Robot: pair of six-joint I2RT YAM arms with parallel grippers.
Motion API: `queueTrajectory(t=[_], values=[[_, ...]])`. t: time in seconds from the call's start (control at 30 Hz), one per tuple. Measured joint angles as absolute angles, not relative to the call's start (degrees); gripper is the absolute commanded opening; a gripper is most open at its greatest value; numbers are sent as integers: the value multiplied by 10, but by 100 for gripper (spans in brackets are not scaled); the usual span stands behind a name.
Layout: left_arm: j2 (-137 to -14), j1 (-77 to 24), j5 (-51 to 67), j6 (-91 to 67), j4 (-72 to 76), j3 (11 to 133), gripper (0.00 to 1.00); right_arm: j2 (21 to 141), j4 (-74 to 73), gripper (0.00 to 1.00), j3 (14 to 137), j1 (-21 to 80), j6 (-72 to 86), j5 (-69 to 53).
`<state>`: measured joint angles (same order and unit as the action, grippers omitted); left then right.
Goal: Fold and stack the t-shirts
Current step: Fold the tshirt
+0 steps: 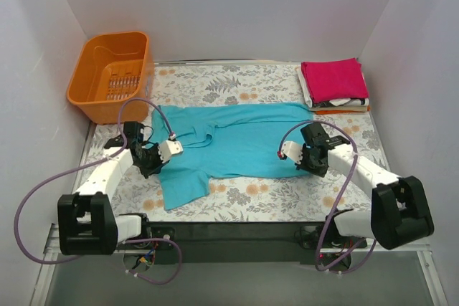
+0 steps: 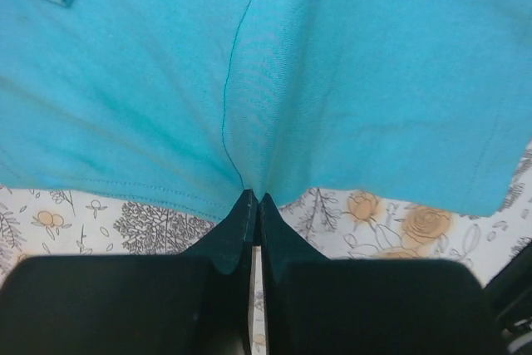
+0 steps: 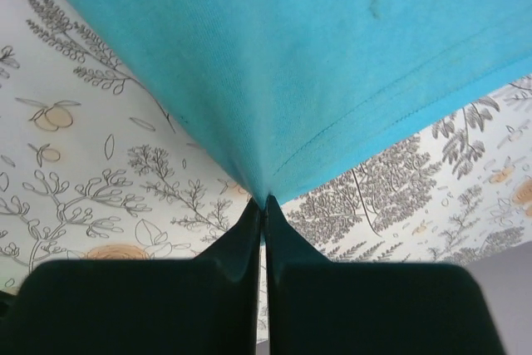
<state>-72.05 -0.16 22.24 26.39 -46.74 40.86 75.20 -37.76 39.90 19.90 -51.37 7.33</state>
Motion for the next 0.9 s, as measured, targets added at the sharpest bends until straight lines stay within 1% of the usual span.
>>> queueTrajectory(t=[0.13, 0.27, 0.47, 0.67, 0.9], values=[[-673, 4, 236, 261, -508, 410, 0, 694, -403, 1, 396, 199, -515, 73], [-697, 36, 252, 250, -531, 438, 0, 701, -418, 1, 416, 184, -524, 70], [-803, 75, 290, 224, -534, 548, 0, 803, -425, 1, 530, 140, -532, 57], [-877, 78, 320, 190, -529, 638, 0, 873, -423, 1, 608, 132, -545, 45], [-981, 78, 333, 133, -503, 719, 0, 1006, -420, 1, 718, 116, -554, 32]])
